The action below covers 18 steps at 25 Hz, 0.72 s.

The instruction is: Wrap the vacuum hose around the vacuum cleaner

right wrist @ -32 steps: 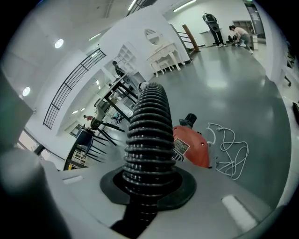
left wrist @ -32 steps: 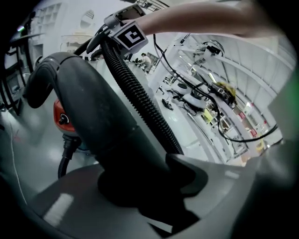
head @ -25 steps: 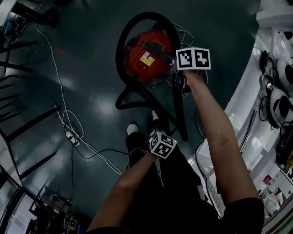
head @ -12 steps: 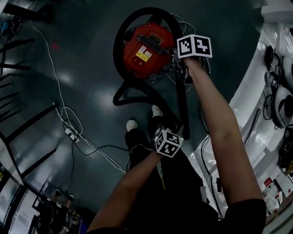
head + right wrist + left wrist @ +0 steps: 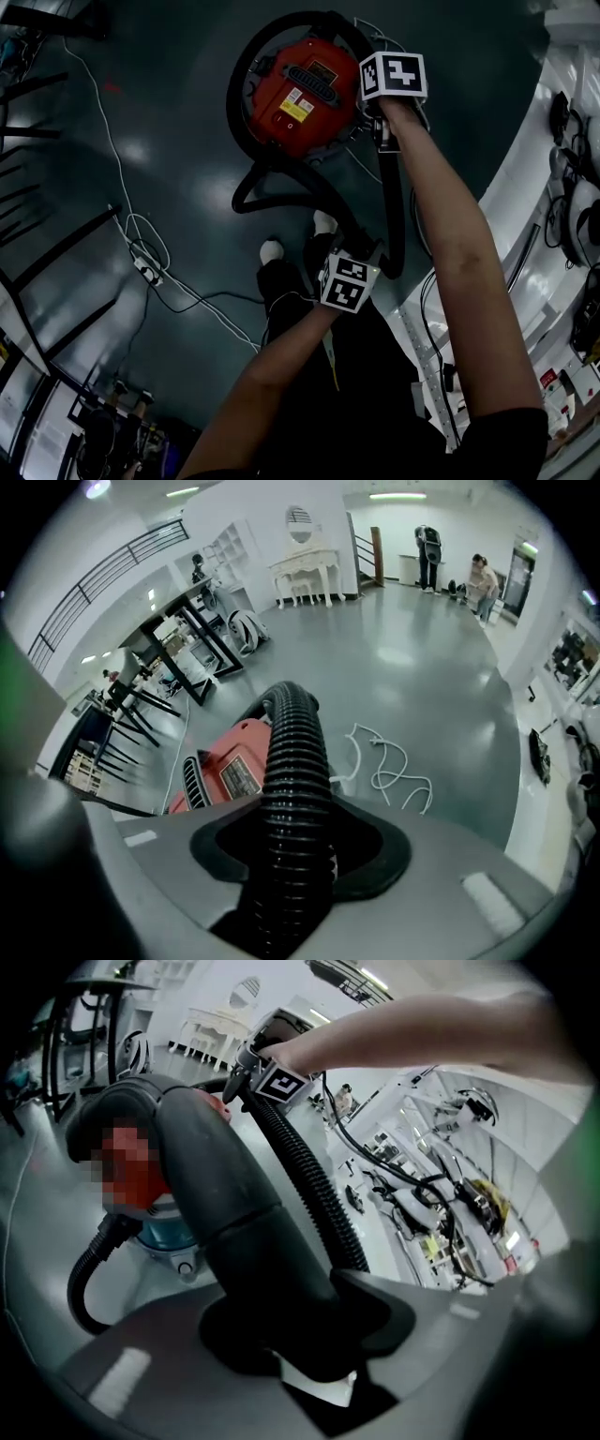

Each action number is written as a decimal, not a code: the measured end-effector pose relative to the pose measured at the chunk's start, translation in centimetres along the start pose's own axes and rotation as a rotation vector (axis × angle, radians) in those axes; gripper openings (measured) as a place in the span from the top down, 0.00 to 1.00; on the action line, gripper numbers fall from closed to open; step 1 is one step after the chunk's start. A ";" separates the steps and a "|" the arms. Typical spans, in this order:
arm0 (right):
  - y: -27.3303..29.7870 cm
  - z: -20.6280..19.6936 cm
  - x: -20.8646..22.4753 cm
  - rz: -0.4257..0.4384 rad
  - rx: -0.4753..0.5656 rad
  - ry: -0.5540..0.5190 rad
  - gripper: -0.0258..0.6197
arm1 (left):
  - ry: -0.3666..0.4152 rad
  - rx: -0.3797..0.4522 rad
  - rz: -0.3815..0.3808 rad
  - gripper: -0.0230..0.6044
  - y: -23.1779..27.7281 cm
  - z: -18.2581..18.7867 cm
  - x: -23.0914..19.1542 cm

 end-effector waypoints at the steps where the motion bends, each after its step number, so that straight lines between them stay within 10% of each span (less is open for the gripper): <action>1: 0.1 0.2 0.2 -0.012 0.008 0.006 0.68 | 0.001 0.001 0.000 0.71 0.1 0.1 -0.1; 13: -0.3 -0.4 2.1 -0.119 0.040 -0.129 0.46 | -0.065 -0.038 0.011 0.72 1.2 -0.8 -1.1; 18: 0.2 -3.9 0.6 0.072 -0.092 -0.192 0.55 | -0.091 -0.047 0.009 0.72 1.4 -1.3 -1.2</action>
Point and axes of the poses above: the fingertips, and each gripper's own axes: y forward along the fingers, x to its right, z out of its top, the point moved 1 cm from there along -y, backward along the fingers, and after that the axes turned 14 degrees about -y, right-handed, at the moved point
